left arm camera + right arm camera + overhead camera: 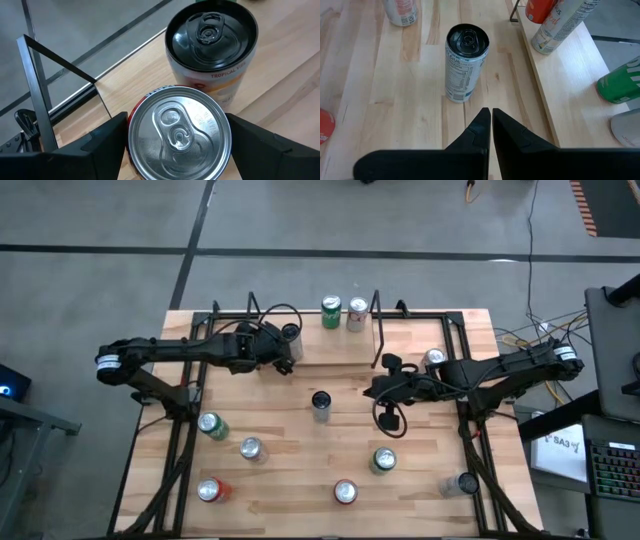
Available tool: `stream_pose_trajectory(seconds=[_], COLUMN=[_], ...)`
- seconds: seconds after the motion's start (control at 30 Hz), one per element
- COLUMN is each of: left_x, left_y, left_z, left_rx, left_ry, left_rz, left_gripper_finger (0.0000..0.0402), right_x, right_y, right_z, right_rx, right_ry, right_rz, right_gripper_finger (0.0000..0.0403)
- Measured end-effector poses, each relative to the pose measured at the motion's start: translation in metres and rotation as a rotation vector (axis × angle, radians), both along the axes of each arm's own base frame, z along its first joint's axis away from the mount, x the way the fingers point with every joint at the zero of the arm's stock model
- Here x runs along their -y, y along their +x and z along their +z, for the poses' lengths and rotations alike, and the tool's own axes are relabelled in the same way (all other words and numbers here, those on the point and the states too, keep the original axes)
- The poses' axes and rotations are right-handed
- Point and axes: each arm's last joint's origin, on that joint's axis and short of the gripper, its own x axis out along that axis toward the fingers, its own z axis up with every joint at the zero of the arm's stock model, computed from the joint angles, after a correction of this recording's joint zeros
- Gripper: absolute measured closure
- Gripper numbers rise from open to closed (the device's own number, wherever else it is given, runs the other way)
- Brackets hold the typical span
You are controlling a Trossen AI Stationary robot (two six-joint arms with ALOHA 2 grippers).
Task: Sort soda cans
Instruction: Put the top red soda can on the shelf
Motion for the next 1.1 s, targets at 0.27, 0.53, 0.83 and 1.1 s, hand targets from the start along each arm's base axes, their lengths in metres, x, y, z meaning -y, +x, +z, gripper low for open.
stream_pose_trajectory(seconds=[0.27,0.53,0.83,1.1], left_x=[0.0,0.0,-0.002,-0.007], left_y=[0.0,0.001,-0.001,-0.009], left_z=[0.0,0.0,0.002,0.011], left_rx=[-0.002,-0.007,-0.009,0.03], left_ry=[0.001,0.002,-0.01,-0.029], left_rz=[-0.008,-0.021,-0.035,-0.03], left_gripper_finger=[0.0122,0.0122,0.0122,0.0122], right_x=[0.0,0.0,0.0,0.0], right_y=[0.0,0.0,0.0,0.0], right_z=[0.0,0.0,0.0,0.0], right_rx=[0.0,0.0,0.002,0.002], right_ry=[0.0,0.0,0.007,0.007], right_rz=[0.0,0.0,-0.006,-0.006], right_gripper_finger=[0.0394,0.0394,0.0394,0.0394])
